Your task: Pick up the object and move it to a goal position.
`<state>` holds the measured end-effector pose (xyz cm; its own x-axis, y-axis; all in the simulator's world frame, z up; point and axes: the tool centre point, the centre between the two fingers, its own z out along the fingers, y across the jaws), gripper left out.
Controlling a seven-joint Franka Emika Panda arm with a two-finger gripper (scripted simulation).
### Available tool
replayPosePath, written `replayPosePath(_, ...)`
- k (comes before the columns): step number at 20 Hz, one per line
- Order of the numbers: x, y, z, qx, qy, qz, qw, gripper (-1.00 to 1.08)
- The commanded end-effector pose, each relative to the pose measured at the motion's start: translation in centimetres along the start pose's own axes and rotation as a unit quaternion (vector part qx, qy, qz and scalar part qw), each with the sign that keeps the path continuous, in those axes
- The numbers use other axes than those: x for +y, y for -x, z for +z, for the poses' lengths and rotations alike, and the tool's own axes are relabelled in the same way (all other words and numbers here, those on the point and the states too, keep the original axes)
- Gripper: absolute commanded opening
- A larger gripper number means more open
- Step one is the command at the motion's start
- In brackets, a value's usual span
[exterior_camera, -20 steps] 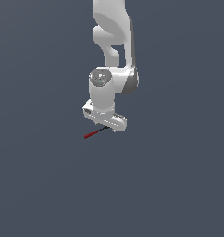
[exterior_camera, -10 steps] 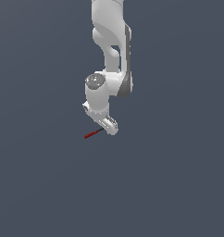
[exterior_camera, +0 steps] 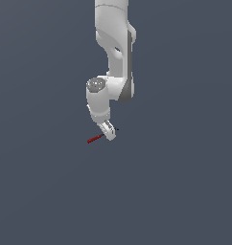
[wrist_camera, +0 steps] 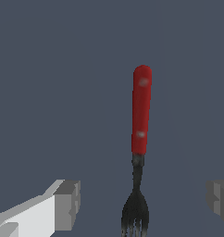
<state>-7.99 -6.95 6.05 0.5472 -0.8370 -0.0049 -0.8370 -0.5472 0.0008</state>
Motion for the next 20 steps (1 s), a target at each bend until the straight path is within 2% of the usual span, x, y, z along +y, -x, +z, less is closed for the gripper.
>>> replayPosePath(1,0.4,-0.1,0.2,0.001,0.0,0.016,0.9999,1.0)
replayPosePath(11,0.6,-0.1,0.9,0.002,0.0,0.025,0.9997,1.0)
replayPosePath(20,0.7,0.0,4.5,0.002,0.0,0.027,0.9996,1.0)
